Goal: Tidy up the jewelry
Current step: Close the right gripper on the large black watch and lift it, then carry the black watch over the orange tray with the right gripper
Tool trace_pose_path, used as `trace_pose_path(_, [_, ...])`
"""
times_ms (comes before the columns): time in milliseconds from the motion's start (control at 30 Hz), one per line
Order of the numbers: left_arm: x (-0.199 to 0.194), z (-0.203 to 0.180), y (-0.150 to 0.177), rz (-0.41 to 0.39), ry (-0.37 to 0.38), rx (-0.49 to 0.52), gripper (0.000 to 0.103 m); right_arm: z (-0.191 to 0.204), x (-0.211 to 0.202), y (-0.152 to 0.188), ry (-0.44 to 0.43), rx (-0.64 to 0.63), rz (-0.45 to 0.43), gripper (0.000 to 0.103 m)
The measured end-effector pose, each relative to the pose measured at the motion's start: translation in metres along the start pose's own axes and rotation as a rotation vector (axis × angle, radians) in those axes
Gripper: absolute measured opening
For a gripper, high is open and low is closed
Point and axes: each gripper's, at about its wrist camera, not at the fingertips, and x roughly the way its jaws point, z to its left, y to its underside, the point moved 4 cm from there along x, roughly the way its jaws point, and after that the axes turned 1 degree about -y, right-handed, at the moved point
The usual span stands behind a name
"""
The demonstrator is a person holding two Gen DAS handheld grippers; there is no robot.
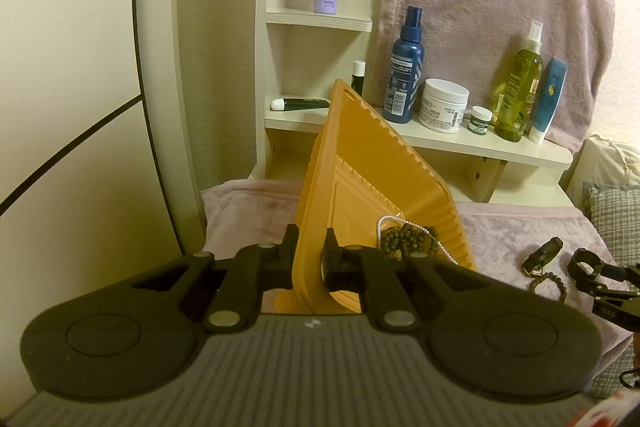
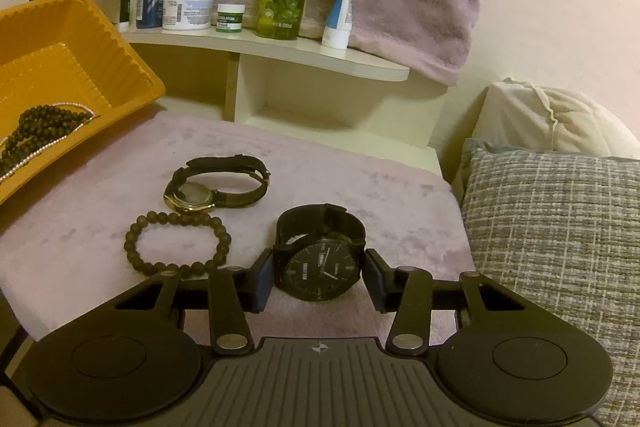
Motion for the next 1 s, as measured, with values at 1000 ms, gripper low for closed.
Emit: trace_pose_path(1000, [-0.002,-0.002,-0.001,-0.007,0.013,0.002,0.010,0.031,-0.045,-0.077,-0.107,0.063,-0.063,0.047])
